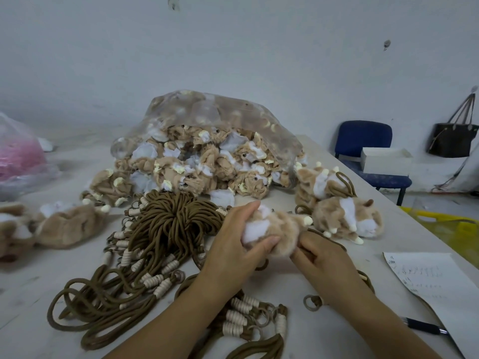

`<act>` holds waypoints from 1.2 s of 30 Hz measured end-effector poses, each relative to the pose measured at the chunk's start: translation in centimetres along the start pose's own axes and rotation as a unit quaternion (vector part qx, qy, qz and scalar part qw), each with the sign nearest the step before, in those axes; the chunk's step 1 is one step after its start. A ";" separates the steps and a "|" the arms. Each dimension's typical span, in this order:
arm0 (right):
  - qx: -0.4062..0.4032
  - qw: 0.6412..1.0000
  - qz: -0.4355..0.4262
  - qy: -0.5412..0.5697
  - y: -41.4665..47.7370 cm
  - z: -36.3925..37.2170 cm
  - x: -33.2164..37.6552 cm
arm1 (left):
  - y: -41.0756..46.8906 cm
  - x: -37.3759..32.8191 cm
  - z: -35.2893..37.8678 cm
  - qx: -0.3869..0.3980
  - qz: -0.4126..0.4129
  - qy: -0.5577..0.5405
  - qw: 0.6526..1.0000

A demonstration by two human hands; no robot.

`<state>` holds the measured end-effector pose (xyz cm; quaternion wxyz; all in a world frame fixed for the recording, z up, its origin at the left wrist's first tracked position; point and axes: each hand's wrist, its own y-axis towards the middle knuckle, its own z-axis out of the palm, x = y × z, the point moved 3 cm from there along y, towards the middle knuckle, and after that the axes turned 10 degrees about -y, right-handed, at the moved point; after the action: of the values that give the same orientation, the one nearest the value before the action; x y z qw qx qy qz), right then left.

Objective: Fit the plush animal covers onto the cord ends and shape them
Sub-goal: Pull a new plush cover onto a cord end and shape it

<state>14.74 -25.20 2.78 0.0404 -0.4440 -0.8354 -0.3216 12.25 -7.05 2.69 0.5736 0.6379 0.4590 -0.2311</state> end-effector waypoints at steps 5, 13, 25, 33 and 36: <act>0.001 0.999 -0.028 0.019 -0.1 -0.4 0.3 | -0.2 -0.1 -0.1 0.010 -0.030 -0.049 0.998; 0.009 0.997 0.004 0.079 0.0 0.2 0.4 | 0.2 1.5 0.5 -0.003 -0.130 -0.194 0.972; 0.014 0.990 0.135 -0.045 0.1 -0.1 -2.7 | 0.1 2.4 -0.5 -0.074 -0.138 -0.178 0.971; -0.042 0.990 0.137 -0.009 0.5 -0.9 -3.4 | 0.2 1.7 -0.5 -0.010 -0.089 -0.072 0.993; -0.027 0.989 0.136 0.058 0.2 -0.8 -3.1 | 0.0 1.1 -0.5 0.005 -0.075 -0.108 0.991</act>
<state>16.63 -27.85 2.46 0.1197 -0.5348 -0.7547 -0.3607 12.61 -6.24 1.88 0.5975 0.5758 0.4396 -0.3439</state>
